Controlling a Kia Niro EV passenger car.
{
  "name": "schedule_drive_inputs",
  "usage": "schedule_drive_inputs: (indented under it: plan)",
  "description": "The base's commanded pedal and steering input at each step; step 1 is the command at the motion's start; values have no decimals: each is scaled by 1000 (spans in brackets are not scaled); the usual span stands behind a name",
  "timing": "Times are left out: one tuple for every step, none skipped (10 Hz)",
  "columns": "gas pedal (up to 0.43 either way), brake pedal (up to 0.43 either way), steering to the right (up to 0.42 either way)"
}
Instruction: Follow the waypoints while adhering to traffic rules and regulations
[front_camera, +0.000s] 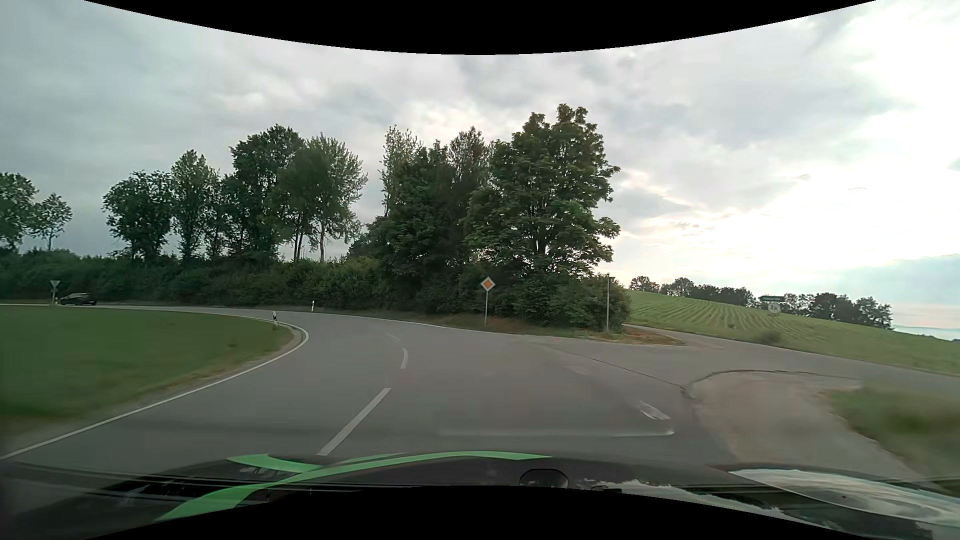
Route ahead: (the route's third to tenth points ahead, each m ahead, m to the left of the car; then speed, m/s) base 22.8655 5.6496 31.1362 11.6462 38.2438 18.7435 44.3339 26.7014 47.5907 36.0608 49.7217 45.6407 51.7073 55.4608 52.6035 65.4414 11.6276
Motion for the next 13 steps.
schedule_drive_inputs:
  plan:
    - [157, 0, -61]
    - [157, 0, -69]
    - [150, 0, -74]
    - [150, 0, -77]
    - [150, 0, -81]
    - [150, 0, -84]
    - [150, 0, -89]
    - [150, 0, -94]
    - [150, 0, -97]
    - [150, 0, -102]
    - [150, 0, -105]
    - [150, 0, -108]
    - [157, 0, -108]
